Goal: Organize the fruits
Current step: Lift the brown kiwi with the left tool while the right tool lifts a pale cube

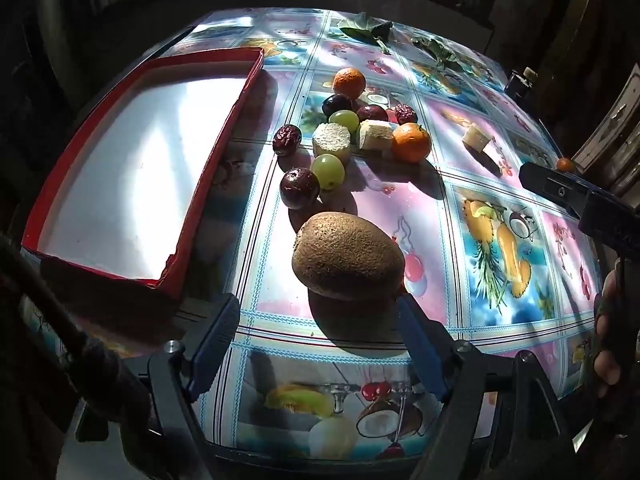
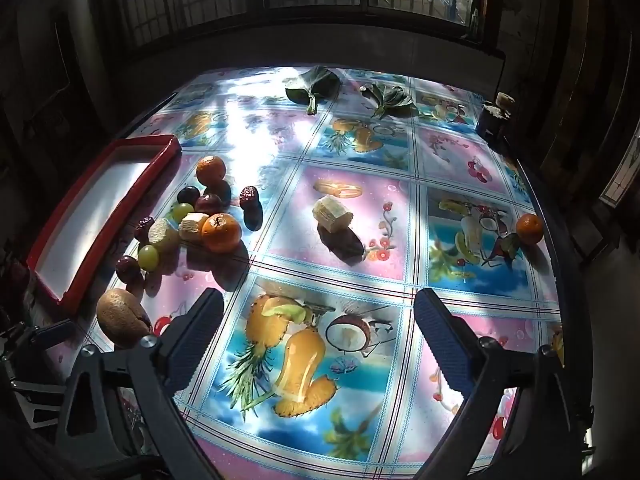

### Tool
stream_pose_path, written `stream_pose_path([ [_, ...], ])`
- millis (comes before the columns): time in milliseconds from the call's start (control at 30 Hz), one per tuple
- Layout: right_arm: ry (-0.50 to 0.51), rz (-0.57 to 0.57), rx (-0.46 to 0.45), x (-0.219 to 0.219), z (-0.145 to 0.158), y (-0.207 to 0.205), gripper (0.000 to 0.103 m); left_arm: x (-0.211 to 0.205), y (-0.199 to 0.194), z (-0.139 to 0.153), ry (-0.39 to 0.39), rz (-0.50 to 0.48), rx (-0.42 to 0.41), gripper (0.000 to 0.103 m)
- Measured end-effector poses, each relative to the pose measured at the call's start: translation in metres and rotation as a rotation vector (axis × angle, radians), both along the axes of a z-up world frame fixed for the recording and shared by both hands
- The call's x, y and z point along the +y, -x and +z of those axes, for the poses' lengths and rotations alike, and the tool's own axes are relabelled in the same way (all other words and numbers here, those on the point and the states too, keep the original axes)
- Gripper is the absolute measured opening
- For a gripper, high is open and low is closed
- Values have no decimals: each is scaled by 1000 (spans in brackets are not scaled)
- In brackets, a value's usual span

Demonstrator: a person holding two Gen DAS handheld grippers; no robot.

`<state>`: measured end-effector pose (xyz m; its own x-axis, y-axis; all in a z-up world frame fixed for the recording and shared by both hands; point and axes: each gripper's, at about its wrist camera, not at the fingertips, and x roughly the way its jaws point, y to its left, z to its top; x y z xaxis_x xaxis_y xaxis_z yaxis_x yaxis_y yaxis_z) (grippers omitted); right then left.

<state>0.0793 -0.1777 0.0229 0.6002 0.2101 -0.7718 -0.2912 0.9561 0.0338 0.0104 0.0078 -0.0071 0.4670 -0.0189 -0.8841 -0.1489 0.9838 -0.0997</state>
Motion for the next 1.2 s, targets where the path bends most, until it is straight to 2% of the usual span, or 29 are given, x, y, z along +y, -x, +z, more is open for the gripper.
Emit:
stream_pose_path([
  [67, -36, 35, 17, 0, -5, -12, 96, 1, -8, -2, 23, -2, 4, 80],
  [167, -104, 55, 46, -7, -17, -35, 94, -3, -22, -6, -1, -4, -18, 80],
  [200, -108, 44, 58, -9, -21, -40, 92, -1, -22, -7, 49, -8, 5, 80],
  [267, -146, 35, 74, -7, -25, -58, 89, -3, -29, -11, 50, -7, 17, 80],
  [400, -115, 28, 78, -9, -36, -89, 83, -4, -33, -15, 56, 2, 23, 78],
  [467, -84, 28, 88, -5, -44, -100, 73, -4, -33, -14, 44, -2, 19, 77],
  [500, -78, 29, 91, -3, -48, -105, 69, -5, -34, -13, 44, -7, 14, 73],
  [533, -73, 31, 99, -1, -52, -109, 62, -5, -33, -12, 42, -11, 7, 64],
  [567, -66, 32, 116, 2, -56, -113, 56, -5, -33, -12, 35, -10, 5, 64],
  [600, -56, 31, 86, 4, -54, -114, 56, -5, -33, -13, 39, -9, 5, 63],
  [733, -48, 34, 70, 6, -53, -109, 33, -5, -30, -12, 26, -12, 5, 62],
  [833, -117, 21, 68, -1, -49, -103, 33, -7, -27, -10, -25, -11, 7, 61],
  [967, -166, 4, 41, -7, -37, -74, 33, -7, -18, -1, -72, -5, -17, 61],
  [1200, -232, 57, 17, 3, -8, -18, 33, 2, 3, 19, -132, 20, -70, 61],
])
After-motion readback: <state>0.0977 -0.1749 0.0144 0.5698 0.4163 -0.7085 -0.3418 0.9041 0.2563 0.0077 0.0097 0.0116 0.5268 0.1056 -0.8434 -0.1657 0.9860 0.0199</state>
